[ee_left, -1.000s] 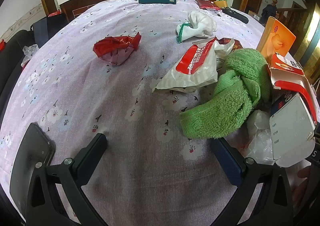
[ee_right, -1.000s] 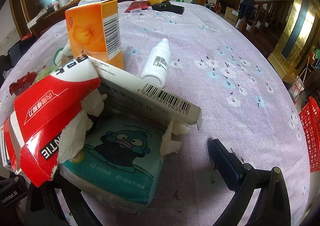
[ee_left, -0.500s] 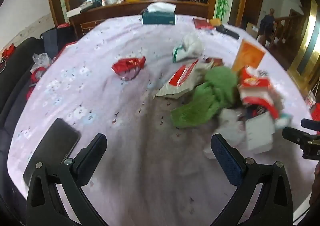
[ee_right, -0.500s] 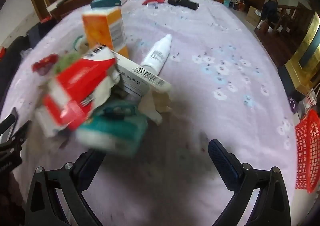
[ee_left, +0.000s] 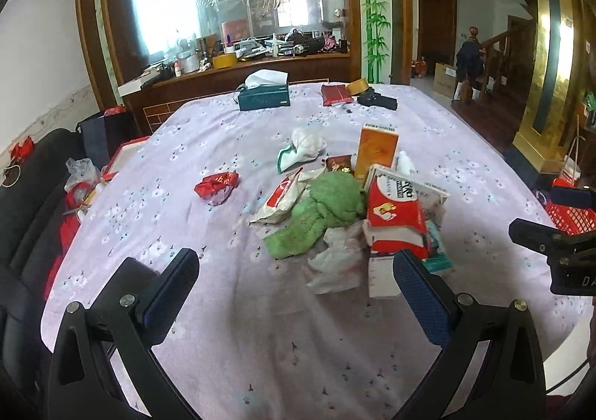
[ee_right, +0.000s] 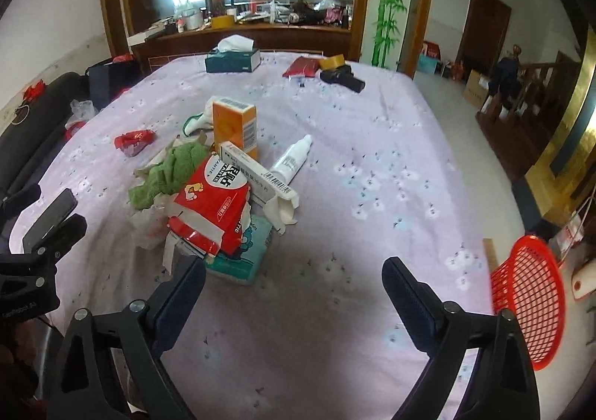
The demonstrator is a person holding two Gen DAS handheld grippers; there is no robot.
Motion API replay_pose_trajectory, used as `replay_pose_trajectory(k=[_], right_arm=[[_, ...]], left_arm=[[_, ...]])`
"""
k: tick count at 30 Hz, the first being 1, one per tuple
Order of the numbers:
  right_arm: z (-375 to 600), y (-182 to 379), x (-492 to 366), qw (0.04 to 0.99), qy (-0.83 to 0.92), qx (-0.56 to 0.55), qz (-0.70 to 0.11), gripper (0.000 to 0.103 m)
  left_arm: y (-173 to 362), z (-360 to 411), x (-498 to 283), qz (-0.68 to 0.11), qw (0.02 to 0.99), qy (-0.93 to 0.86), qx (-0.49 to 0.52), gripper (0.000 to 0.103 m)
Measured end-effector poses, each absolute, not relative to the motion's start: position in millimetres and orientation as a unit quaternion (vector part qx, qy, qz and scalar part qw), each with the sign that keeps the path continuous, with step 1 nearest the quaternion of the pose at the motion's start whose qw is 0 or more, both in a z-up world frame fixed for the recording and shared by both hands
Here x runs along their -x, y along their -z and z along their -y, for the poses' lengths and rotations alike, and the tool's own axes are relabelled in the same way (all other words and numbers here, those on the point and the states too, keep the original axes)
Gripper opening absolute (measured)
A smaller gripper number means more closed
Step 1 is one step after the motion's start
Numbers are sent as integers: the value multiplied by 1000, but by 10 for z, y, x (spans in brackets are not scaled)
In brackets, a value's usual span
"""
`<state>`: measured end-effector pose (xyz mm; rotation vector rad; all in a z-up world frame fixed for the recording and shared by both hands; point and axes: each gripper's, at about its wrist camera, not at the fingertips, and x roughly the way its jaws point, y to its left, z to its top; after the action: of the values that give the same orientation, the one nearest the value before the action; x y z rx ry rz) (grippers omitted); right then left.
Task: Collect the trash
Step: 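Move both grippers toward the pile of trash on the table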
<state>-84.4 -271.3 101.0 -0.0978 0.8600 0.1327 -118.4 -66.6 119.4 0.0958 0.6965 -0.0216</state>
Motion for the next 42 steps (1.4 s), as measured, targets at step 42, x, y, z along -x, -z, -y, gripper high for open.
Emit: replay_pose_trajectory(k=[42], right_arm=[[2907, -1261, 997, 924, -68, 44, -374, 91]], left_arm=[[-1356, 826, 1209, -343, 937, 7, -65, 103]])
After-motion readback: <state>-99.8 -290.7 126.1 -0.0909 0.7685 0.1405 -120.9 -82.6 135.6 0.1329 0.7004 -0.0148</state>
